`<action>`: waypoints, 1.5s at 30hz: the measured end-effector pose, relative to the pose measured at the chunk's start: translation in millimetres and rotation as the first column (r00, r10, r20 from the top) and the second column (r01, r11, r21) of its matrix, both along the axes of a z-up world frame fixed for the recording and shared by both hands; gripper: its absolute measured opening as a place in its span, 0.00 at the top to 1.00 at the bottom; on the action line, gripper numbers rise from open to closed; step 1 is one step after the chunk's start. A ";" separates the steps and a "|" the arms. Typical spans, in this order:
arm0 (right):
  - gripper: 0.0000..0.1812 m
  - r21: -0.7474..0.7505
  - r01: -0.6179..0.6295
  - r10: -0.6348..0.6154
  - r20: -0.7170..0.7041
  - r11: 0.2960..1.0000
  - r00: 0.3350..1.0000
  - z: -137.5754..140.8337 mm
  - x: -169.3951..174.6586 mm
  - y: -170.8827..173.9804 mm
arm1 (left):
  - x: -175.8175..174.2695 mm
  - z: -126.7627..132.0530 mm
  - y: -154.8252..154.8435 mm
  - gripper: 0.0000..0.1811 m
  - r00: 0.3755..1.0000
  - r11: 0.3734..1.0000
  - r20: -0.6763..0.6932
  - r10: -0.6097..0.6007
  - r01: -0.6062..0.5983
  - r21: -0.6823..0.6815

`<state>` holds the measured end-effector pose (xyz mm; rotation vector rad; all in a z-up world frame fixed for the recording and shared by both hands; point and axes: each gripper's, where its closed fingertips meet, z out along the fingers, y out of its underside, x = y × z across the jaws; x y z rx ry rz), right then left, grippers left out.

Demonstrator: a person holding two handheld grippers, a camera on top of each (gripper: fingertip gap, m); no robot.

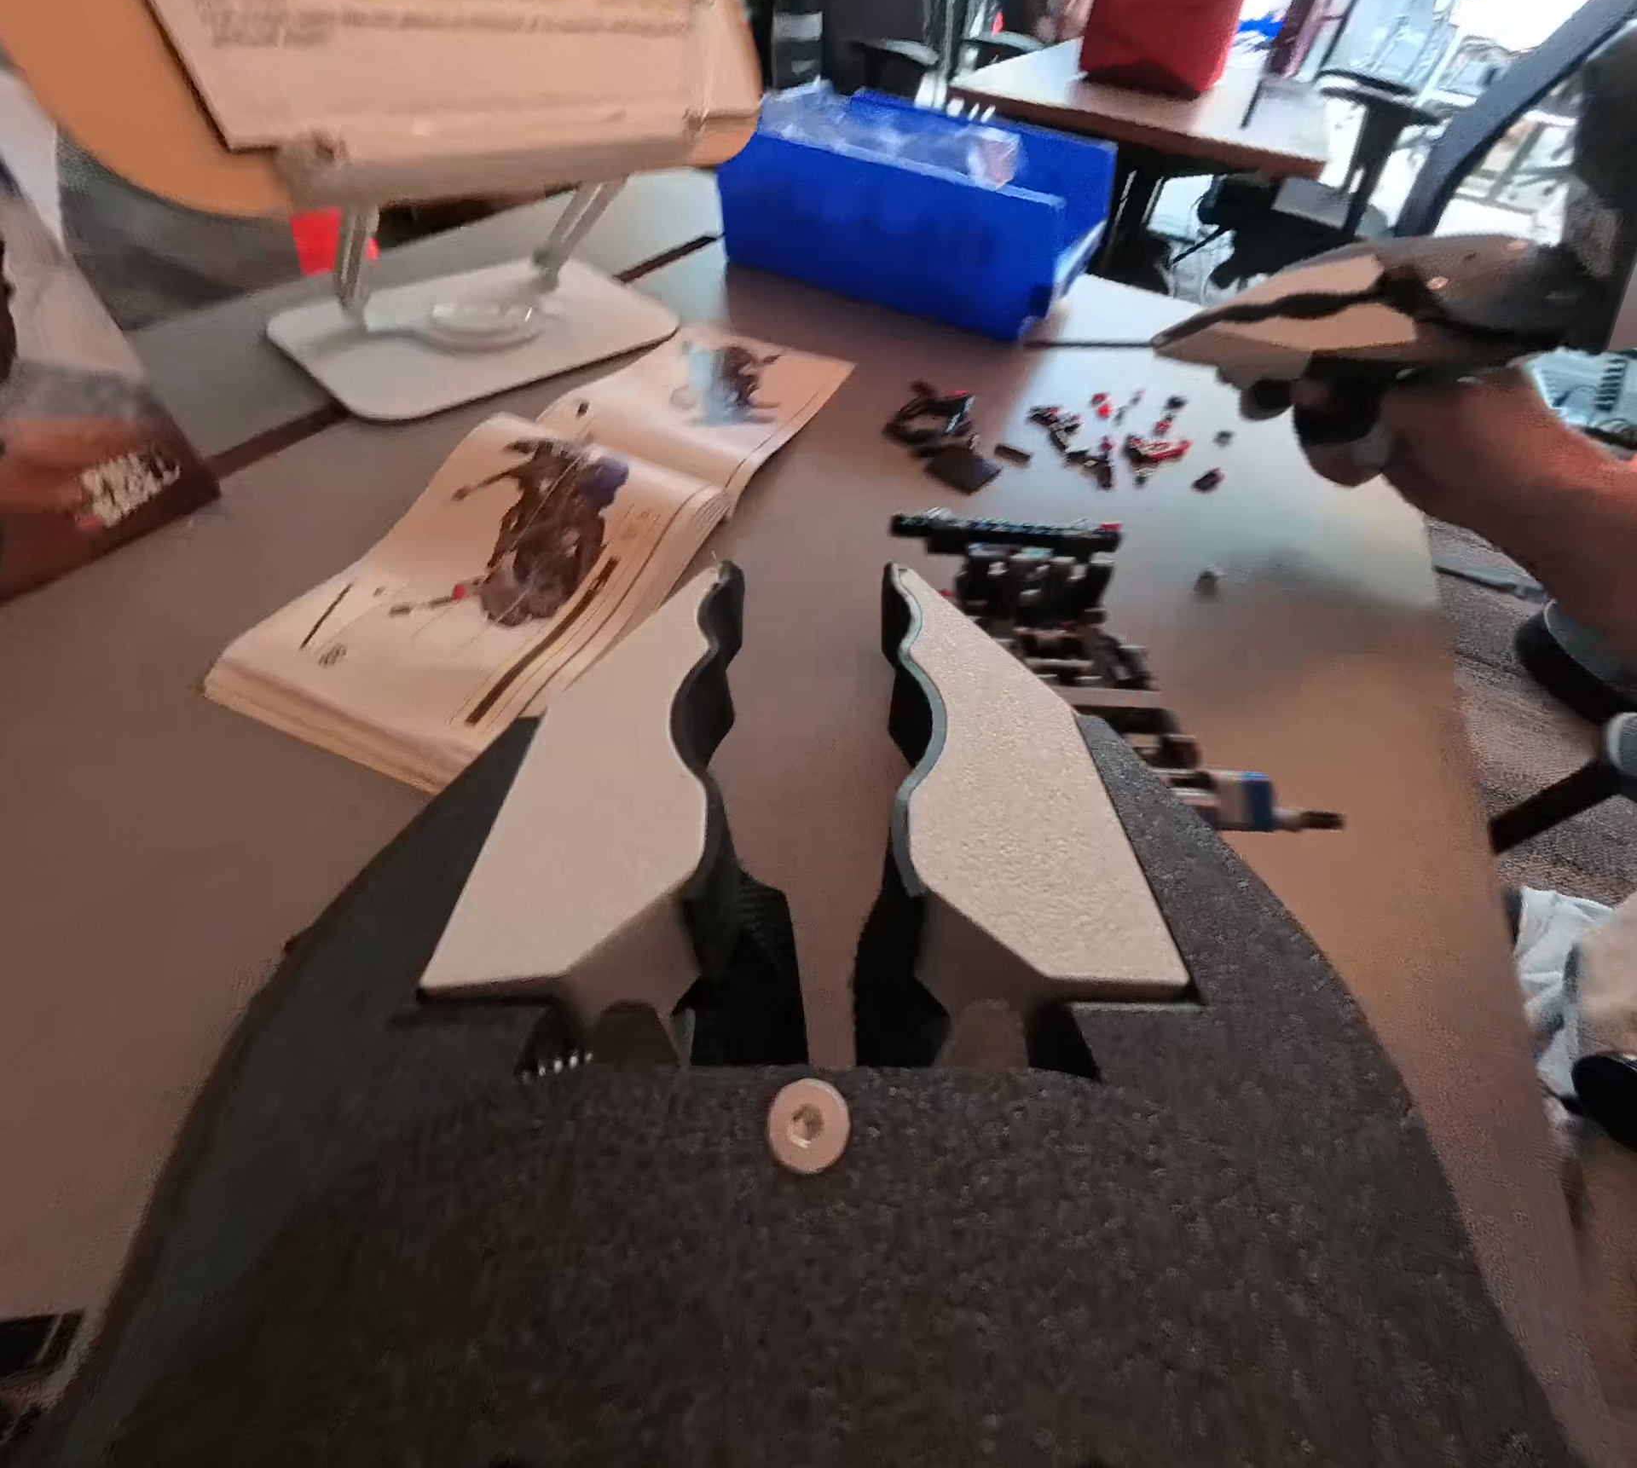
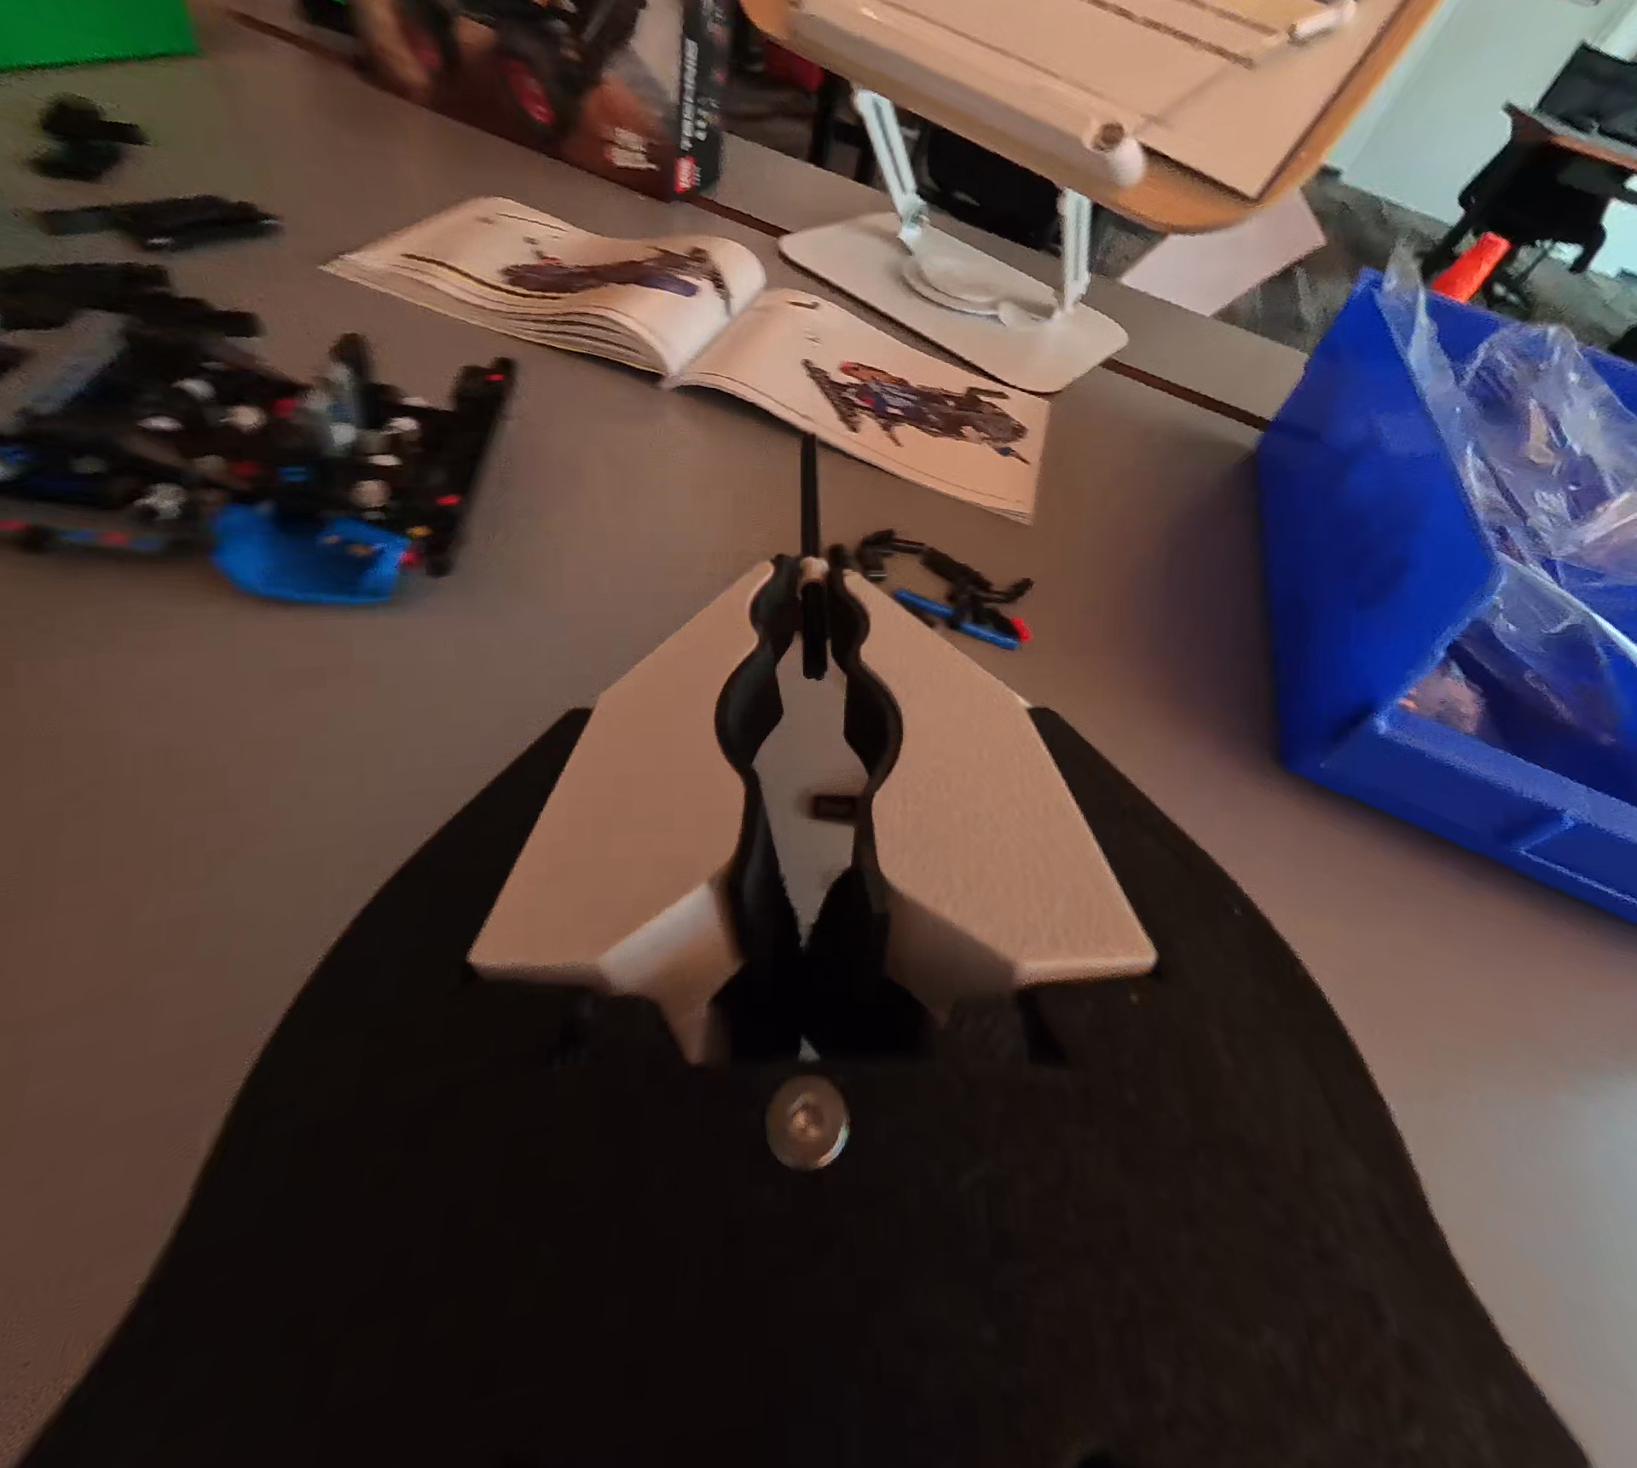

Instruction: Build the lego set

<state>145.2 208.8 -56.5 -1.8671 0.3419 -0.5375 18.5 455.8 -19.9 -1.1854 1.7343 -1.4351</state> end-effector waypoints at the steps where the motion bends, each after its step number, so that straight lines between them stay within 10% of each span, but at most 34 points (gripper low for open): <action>1: 0.97 0.001 0.012 -0.012 -0.011 1.000 1.000 -0.6 12.2 0.7 | 6.2 -8.6 5.6 0.83 0.999 1.000 -0.032 0.013 -0.013 -0.009; 8: 0.97 -0.002 0.031 -0.030 0.025 1.000 0.999 -1.4 57.6 13.3 | 25.0 -45.7 22.8 0.83 0.990 0.996 -0.113 0.084 -0.081 0.029; 34: 0.97 0.053 -0.061 0.058 0.052 0.997 0.997 -7.2 47.1 24.6 | 11.7 -78.1 25.5 0.90 0.989 0.979 -0.139 0.047 -0.018 0.205; 45: 0.97 0.108 -0.279 0.276 0.042 0.954 0.960 29.1 -51.1 53.9 | 5.7 -59.3 0.0 0.92 0.996 0.990 -0.093 -0.016 0.028 0.137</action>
